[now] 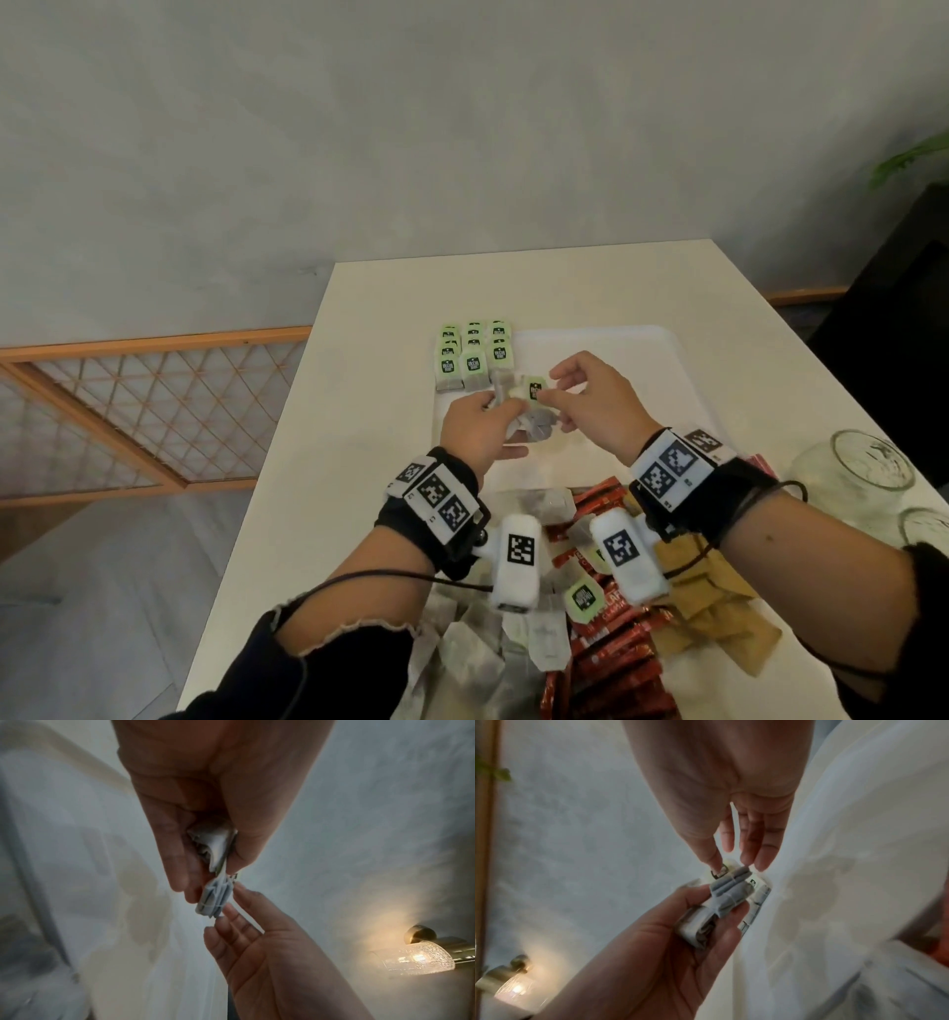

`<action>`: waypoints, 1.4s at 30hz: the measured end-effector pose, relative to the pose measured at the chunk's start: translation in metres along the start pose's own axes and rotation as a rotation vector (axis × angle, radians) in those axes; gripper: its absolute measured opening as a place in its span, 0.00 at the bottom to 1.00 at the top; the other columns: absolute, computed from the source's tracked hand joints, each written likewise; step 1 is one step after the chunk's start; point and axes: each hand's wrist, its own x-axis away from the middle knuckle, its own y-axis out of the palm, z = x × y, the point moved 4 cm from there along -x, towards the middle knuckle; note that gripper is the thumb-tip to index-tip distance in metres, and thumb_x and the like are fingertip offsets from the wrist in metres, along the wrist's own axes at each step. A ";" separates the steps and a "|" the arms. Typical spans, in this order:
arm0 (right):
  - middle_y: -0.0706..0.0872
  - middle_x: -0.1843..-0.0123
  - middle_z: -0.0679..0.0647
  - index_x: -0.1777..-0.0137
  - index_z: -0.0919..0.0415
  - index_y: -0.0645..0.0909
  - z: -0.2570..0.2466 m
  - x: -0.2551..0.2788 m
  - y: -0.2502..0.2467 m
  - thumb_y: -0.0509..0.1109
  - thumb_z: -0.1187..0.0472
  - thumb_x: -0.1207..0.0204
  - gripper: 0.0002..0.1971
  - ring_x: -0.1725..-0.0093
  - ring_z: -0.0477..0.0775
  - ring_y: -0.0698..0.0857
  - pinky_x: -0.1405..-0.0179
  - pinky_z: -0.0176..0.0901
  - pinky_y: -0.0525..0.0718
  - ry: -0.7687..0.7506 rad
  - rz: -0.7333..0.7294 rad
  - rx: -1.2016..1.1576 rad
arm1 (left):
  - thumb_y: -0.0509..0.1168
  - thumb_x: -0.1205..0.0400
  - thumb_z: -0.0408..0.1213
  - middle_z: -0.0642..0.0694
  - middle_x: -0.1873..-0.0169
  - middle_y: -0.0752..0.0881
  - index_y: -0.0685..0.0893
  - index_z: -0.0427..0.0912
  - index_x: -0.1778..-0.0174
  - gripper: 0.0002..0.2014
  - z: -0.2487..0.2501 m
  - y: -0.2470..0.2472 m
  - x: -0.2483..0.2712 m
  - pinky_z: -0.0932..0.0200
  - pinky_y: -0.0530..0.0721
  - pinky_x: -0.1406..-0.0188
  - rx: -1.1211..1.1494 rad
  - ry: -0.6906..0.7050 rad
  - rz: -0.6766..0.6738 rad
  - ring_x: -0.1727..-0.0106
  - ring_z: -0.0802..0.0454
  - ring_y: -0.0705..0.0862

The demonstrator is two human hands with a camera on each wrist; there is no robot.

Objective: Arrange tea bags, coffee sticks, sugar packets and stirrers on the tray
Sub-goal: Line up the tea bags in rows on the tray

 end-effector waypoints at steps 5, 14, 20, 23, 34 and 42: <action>0.83 0.64 0.58 0.47 0.71 0.83 0.012 -0.035 0.016 0.74 0.64 0.23 0.10 0.73 0.51 0.83 0.69 0.42 0.86 0.062 -0.117 -0.102 | 0.69 0.19 0.33 0.38 0.58 0.87 0.84 0.28 0.42 0.13 0.002 -0.010 -0.024 0.54 0.91 0.64 -0.023 -0.009 -0.004 0.69 0.51 0.88; 0.87 0.69 0.54 0.54 0.65 0.88 0.039 -0.094 0.043 0.78 0.62 0.27 0.07 0.70 0.51 0.85 0.59 0.48 0.90 0.074 -0.152 0.091 | 0.68 0.19 0.34 0.43 0.59 0.88 0.87 0.40 0.51 0.04 -0.003 -0.061 -0.069 0.54 0.90 0.60 0.078 0.000 0.143 0.62 0.50 0.87; 0.90 0.67 0.60 0.58 0.55 0.90 0.038 -0.121 0.045 0.81 0.60 0.30 0.03 0.69 0.53 0.85 0.55 0.54 0.91 0.031 -0.049 0.023 | 0.70 0.19 0.35 0.42 0.54 0.90 0.88 0.42 0.50 0.04 -0.008 -0.074 -0.082 0.56 0.91 0.60 0.118 -0.010 0.135 0.59 0.50 0.88; 0.89 0.68 0.60 0.58 0.56 0.89 0.035 -0.127 0.050 0.82 0.61 0.31 0.05 0.70 0.53 0.84 0.54 0.56 0.91 0.025 -0.047 0.005 | 0.70 0.19 0.36 0.42 0.53 0.90 0.88 0.42 0.48 0.06 -0.013 -0.074 -0.085 0.55 0.90 0.58 0.147 -0.031 0.125 0.60 0.50 0.88; 0.82 0.50 0.45 0.44 0.46 0.84 0.014 -0.100 0.047 0.80 0.45 0.33 0.19 0.61 0.47 0.80 0.56 0.40 0.83 -0.070 0.011 -0.064 | 0.67 0.16 0.38 0.45 0.55 0.89 0.88 0.42 0.44 0.08 -0.012 -0.060 -0.070 0.55 0.90 0.54 0.151 -0.017 0.030 0.56 0.52 0.87; 0.86 0.67 0.48 0.62 0.54 0.84 0.006 -0.049 0.055 0.80 0.58 0.30 0.06 0.68 0.45 0.81 0.66 0.40 0.82 -0.069 -0.184 -0.185 | 0.70 0.18 0.39 0.50 0.62 0.88 0.88 0.42 0.45 0.09 -0.001 -0.043 -0.049 0.55 0.90 0.55 0.172 0.038 0.011 0.67 0.61 0.85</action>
